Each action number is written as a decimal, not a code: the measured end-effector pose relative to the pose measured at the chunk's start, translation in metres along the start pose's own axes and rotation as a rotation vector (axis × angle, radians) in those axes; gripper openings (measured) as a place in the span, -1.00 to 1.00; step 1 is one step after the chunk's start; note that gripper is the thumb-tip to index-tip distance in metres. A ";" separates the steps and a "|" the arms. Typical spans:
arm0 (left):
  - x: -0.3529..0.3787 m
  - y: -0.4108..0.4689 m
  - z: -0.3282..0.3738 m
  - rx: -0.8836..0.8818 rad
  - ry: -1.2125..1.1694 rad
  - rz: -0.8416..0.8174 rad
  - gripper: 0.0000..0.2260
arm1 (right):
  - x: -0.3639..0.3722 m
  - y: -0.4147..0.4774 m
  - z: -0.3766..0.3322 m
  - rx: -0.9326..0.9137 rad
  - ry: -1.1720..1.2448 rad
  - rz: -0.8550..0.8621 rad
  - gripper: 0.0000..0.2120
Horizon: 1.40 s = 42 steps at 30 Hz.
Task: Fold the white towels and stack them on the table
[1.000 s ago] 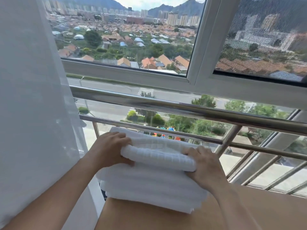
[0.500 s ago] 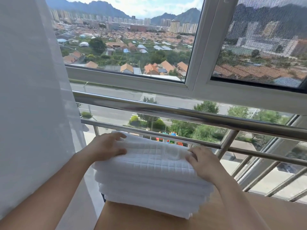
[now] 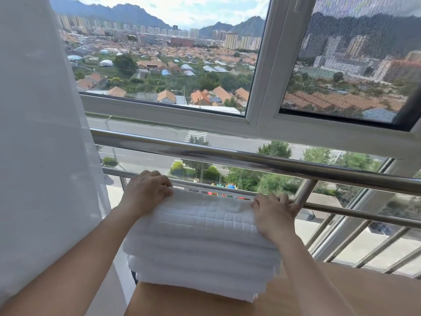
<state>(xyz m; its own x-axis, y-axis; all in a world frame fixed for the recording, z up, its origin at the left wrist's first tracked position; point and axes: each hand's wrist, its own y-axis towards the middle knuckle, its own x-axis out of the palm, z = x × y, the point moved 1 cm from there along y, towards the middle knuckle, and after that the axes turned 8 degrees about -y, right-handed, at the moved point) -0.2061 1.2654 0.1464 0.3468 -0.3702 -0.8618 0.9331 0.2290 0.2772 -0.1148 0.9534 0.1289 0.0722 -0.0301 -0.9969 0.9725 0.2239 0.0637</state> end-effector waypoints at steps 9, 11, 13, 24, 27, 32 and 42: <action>0.056 -0.031 0.058 0.017 -0.157 -0.142 -0.64 | 0.001 -0.014 -0.044 -0.149 0.199 0.178 -0.64; 0.071 -0.036 0.061 0.005 -0.005 -0.263 -0.51 | 0.010 -0.020 -0.057 -0.219 0.174 0.029 -0.53; 0.073 -0.039 0.053 -0.016 0.051 -0.296 -0.43 | 0.023 -0.024 -0.057 -0.222 0.127 -0.098 -0.44; 0.054 -0.030 -0.008 -0.305 0.255 -0.280 -0.34 | 0.028 -0.009 -0.027 -0.035 0.056 -0.242 -0.33; 0.064 -0.025 0.026 -0.221 0.172 -0.304 -0.40 | 0.021 -0.009 -0.054 -0.171 0.012 -0.190 -0.37; 0.083 -0.029 0.058 -0.041 0.142 -0.349 -0.36 | 0.029 -0.009 -0.054 -0.231 0.036 -0.226 -0.43; 0.054 -0.027 0.006 -0.208 0.170 -0.349 -0.31 | 0.036 -0.013 -0.005 -0.016 0.178 -0.247 -0.39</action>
<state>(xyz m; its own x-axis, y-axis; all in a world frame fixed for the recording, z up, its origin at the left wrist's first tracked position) -0.2122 1.2343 0.0950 -0.0228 -0.3083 -0.9510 0.9465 0.2996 -0.1199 -0.1257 0.9545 0.0919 -0.2069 0.0852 -0.9746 0.9521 0.2468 -0.1805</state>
